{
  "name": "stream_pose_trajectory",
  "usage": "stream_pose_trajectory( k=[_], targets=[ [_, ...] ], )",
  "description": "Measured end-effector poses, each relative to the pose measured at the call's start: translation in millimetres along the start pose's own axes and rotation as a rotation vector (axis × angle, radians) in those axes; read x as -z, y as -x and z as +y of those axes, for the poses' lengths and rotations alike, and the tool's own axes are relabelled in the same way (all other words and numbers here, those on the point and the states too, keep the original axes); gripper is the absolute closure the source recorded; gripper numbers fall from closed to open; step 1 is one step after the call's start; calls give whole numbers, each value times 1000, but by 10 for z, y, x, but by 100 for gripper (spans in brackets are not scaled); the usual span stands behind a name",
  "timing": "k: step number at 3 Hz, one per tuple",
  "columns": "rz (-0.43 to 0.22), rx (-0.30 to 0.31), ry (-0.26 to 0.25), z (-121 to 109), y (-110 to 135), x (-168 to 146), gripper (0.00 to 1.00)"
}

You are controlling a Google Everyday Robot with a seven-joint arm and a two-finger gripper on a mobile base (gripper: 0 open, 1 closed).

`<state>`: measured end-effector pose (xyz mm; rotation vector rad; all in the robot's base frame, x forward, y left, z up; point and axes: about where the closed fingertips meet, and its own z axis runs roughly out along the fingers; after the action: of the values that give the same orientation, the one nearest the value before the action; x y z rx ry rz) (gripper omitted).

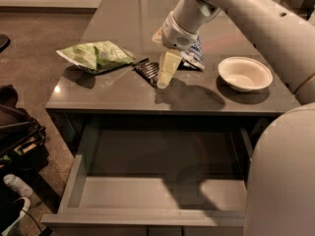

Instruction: Place rxbar chocolate into top drawer

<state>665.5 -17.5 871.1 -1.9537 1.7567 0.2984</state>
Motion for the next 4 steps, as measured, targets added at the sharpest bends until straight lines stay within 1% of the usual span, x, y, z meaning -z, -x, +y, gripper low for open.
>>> stream_pose_trajectory(
  k=[1,2,3,4],
  targets=[
    [-54,-9,51,-18,20,-158,0],
    [-93,-19,90,-27,30,-272,0],
    [-107,-34,71,-28,1,-330,0],
    [-104,-46,29,-33,-40,-379,0]
  ],
)
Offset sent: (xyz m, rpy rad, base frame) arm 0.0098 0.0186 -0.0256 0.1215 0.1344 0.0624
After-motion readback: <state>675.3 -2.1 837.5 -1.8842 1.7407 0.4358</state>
